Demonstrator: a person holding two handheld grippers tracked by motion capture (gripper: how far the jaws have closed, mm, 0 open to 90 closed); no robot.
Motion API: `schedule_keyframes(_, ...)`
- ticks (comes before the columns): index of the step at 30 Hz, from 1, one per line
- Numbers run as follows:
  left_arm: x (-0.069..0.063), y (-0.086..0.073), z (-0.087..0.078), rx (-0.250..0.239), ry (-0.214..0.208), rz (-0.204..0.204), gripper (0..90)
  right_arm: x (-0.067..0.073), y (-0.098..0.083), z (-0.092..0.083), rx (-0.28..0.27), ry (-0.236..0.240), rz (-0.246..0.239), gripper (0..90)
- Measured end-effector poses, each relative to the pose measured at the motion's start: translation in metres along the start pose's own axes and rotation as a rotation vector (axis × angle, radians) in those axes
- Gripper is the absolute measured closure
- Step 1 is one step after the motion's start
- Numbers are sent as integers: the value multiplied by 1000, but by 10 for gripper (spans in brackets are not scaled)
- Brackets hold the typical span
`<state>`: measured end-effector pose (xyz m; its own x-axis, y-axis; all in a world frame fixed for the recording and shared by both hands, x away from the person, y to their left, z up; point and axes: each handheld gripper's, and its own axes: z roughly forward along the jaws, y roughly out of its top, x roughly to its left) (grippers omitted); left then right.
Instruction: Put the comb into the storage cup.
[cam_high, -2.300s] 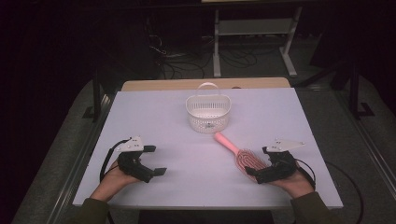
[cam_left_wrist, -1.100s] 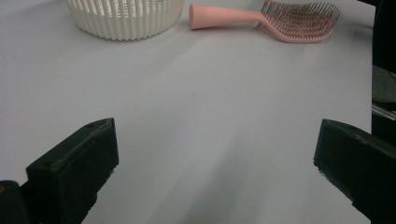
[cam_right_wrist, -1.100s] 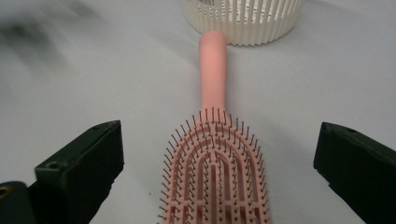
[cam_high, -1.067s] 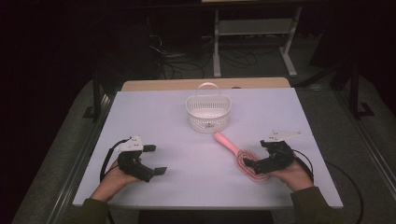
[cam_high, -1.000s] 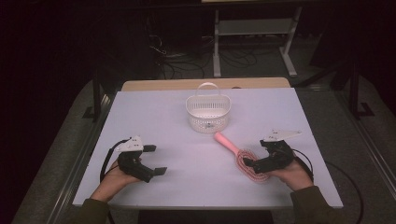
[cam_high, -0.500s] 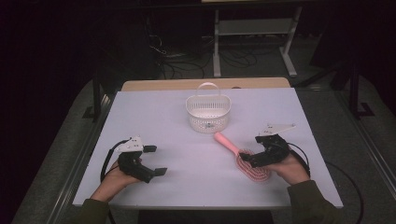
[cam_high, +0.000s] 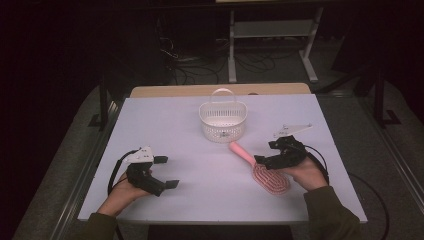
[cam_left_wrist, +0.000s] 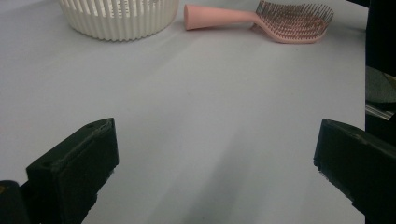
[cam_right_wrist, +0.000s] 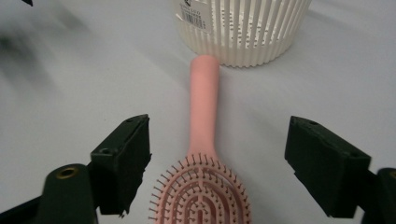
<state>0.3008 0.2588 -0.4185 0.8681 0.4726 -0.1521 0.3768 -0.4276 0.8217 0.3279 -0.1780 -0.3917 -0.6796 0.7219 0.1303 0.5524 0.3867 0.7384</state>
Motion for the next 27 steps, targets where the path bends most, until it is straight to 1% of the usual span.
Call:
schedule_keyframes(2, 0, 0, 0, 1, -1, -1, 0, -2, 2, 2, 7, 5, 8, 291)
schedule_keyframes(3, 0, 0, 0, 1, 0, -3, 0, -2, 2, 2, 7, 5, 8, 291)
schedule_keyframes(4, 0, 0, 0, 1, 0, -3, 0, -3, 4, 4, 9, 6, 9, 320)
schedule_keyframes(5, 0, 0, 0, 1, 0, -3, 0, -3, 4, 4, 9, 6, 9, 320)
schedule_keyframes(6, 0, 0, 0, 1, 0, -3, 0, -3, 4, 4, 11, 7, 11, 333)
schedule_keyframes(7, 0, 0, 0, 1, -1, -1, 0, -4, 6, 5, 11, 5, 3, 361)
schedule_keyframes(8, 0, 0, 0, 2, -1, -2, 0, -4, 6, 5, 11, 5, 3, 361)
schedule_keyframes(10, 0, 0, 0, 2, -1, -2, 0, -4, 9, 7, 16, -1, -1, 418)
schedule_keyframes(11, 0, 0, 0, 2, 0, -3, 0, -4, 9, 7, 16, -1, -1, 418)
schedule_keyframes(17, -1, 0, 1, 3, 0, -3, 0, -5, 13, 11, 38, -16, -3, 548)
schedule_keyframes(24, -1, 0, 1, 4, 1, -3, 0, -6, 16, 16, 49, -13, -9, 698)
schedule_keyframes(27, -1, -1, 1, 5, 1, -2, 0, -7, 19, 20, 64, -8, -21, 753)
